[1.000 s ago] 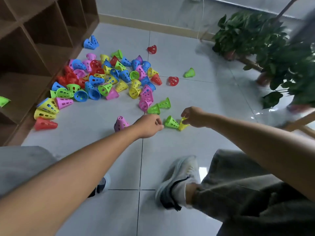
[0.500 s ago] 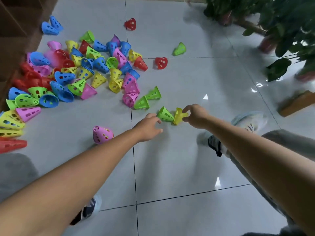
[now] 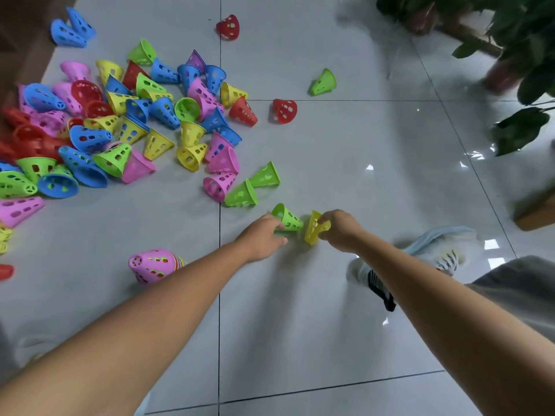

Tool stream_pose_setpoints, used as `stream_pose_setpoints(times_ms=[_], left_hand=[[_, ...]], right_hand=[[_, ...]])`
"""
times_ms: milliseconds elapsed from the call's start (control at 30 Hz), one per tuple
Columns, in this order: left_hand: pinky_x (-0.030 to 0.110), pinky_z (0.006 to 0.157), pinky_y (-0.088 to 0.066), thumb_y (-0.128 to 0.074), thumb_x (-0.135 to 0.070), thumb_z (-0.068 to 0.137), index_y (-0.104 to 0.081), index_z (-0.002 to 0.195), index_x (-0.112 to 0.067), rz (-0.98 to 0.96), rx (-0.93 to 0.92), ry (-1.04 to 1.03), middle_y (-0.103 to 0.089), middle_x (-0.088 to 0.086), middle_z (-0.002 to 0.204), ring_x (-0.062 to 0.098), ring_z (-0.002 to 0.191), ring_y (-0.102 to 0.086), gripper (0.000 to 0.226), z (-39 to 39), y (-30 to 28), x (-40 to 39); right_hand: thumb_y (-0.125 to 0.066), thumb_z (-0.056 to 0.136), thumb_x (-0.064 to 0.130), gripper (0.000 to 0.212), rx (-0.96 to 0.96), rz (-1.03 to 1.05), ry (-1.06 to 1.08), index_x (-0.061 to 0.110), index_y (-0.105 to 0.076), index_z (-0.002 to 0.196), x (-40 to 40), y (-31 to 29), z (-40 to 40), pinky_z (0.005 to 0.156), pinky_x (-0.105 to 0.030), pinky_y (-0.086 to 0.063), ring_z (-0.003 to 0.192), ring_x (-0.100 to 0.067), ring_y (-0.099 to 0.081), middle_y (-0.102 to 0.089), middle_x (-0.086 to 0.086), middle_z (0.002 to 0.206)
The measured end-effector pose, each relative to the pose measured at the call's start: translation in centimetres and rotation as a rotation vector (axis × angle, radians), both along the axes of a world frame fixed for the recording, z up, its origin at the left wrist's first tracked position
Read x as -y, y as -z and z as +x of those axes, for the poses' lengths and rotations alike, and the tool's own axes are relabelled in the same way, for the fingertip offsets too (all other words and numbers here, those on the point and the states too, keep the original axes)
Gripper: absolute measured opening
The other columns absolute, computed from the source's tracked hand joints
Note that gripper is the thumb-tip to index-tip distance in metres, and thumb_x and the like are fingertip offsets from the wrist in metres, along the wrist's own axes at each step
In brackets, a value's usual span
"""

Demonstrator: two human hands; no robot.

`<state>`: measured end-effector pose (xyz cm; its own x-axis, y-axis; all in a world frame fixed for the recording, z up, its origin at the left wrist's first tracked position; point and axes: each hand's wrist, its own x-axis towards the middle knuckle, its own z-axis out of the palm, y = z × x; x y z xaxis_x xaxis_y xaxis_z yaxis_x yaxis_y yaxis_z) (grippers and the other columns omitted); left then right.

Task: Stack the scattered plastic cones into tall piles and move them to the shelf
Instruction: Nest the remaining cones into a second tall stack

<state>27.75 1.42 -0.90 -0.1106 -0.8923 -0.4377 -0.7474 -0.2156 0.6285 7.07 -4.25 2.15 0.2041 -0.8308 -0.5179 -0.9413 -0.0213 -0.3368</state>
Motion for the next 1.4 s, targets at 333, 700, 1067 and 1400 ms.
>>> stream_pose_setpoints(times_ms=[333,700,1067,1400], left_hand=[[0.026,0.071,-0.050,-0.073,-0.015,0.084,-0.071,0.078,-0.028,-0.188,-0.140,-0.360,-0.068,-0.014,0.074,0.008,0.071,-0.061,0.015,4.4,-7.6,-3.2],[0.033,0.076,-0.058,-0.073,-0.012,0.087,-0.070,0.097,-0.022,-0.402,-0.286,-0.704,-0.073,-0.003,0.093,0.012,0.083,-0.068,0.014,12.6,-15.6,-4.7],[0.027,0.061,-0.061,-0.063,0.002,0.093,-0.067,0.101,-0.003,-0.276,-0.774,-1.395,-0.070,0.016,0.101,0.023,0.076,-0.069,0.010,18.8,-14.0,-15.0],[0.025,0.058,-0.059,-0.063,0.000,0.094,-0.066,0.099,-0.005,-0.170,-0.860,-1.498,-0.071,0.012,0.088,0.020,0.068,-0.071,0.008,15.7,-9.5,-17.6]], right_hand=[[-0.063,0.088,0.011,0.017,0.048,0.003,-0.151,0.010,-0.077,0.096,0.5,-3.9,4.0,0.078,-0.031,-0.051,0.095,-0.029,-0.067,-0.074,-0.010,0.100],[-0.059,0.089,0.006,0.023,0.249,-0.092,-0.258,0.014,-0.078,0.098,2.5,-13.5,14.8,0.066,-0.023,-0.045,0.080,-0.017,-0.059,-0.071,-0.005,0.097],[-0.050,0.093,-0.013,0.022,0.908,0.421,0.247,0.001,-0.059,0.108,-2.8,-13.0,21.2,0.080,-0.044,-0.059,0.076,-0.027,-0.065,-0.065,-0.015,0.091],[-0.048,0.096,-0.009,0.025,0.977,0.780,0.167,0.007,-0.061,0.111,-2.6,-12.8,25.1,0.074,-0.030,-0.056,0.086,-0.020,-0.066,-0.069,-0.009,0.096]])
